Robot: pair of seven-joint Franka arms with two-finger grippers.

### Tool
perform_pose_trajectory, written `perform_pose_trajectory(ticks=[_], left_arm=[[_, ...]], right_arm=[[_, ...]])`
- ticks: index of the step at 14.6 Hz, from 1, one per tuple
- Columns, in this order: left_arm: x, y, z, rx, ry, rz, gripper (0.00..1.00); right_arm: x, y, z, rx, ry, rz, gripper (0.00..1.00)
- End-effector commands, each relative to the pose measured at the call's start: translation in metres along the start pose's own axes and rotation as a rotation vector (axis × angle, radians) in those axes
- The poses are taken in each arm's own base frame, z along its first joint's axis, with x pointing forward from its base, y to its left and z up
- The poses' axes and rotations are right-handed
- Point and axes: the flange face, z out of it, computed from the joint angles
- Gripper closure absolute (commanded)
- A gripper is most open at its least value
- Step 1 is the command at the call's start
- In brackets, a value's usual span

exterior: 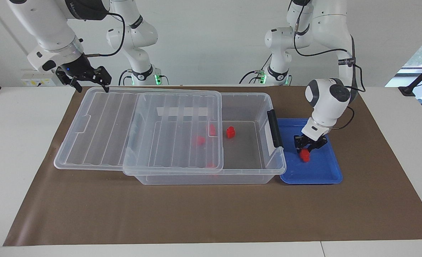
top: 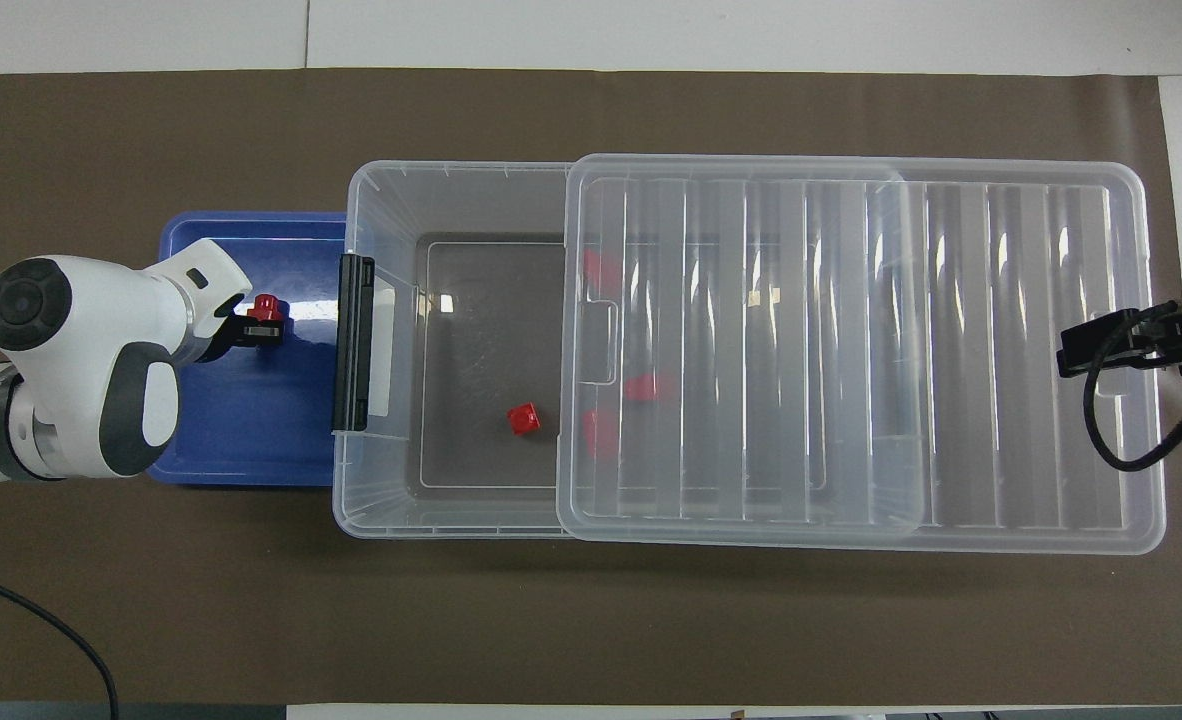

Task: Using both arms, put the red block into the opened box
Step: 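Grasp the red block with the left gripper and lift it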

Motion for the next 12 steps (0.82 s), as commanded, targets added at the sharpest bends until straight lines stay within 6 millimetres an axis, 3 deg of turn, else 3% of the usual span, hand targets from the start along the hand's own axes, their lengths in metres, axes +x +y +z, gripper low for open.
perform_pose_trajectory(ticks=[1,6,9,12], left_arm=[[-0.002,-0.003,-0.015,0.015,0.02,0.003,1.0],[0.0,0.003,-0.115,0.023,-0.027,0.015,1.0],[-0.015,0.017,-0.169,0.03,-0.027,0.04,1.0],[-0.015,0.065,-0.208,0.031,-0.054,0.12,1.0]], right_arm=[[-0.006,0.007,-0.002,-0.008,0.0,0.023,0.0],[-0.005,0.013,-0.001,-0.007,0.003,0.024,0.0],[-0.003,0.043,0.002,0.015,0.049,0.077,0.0],[-0.002,0.035,0.001,0.01,0.049,0.062,0.0]])
